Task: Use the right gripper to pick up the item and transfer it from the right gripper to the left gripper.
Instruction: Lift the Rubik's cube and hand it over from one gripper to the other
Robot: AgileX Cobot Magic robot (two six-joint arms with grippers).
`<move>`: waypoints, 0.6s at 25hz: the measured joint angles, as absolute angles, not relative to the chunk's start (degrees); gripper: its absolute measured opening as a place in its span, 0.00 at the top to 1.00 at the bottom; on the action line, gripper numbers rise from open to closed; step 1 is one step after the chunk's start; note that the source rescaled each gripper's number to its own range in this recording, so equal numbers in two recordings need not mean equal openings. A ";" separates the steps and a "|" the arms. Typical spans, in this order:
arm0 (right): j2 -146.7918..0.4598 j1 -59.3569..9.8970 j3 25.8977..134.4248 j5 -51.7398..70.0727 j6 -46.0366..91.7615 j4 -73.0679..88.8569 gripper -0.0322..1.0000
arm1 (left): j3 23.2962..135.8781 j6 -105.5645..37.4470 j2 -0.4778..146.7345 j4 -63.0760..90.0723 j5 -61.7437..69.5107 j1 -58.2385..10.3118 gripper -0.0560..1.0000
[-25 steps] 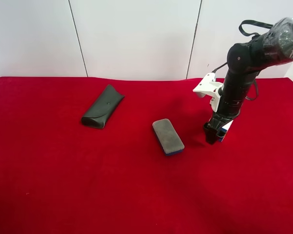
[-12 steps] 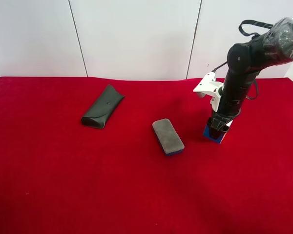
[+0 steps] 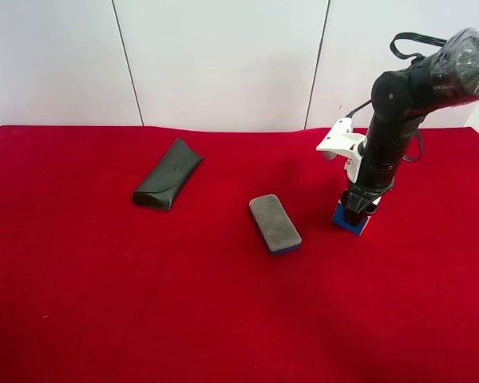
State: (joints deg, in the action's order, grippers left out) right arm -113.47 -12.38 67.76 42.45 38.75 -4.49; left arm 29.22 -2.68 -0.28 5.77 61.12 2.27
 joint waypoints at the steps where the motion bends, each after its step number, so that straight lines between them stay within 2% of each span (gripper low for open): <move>1: -113.24 -12.38 67.76 42.45 38.73 -4.49 0.97 | 29.22 -2.68 -0.28 5.77 61.11 2.27 0.00; 15: -98.49 -12.54 67.76 47.70 38.73 3.44 0.97 | 29.22 -2.68 -0.28 5.77 61.11 2.27 0.00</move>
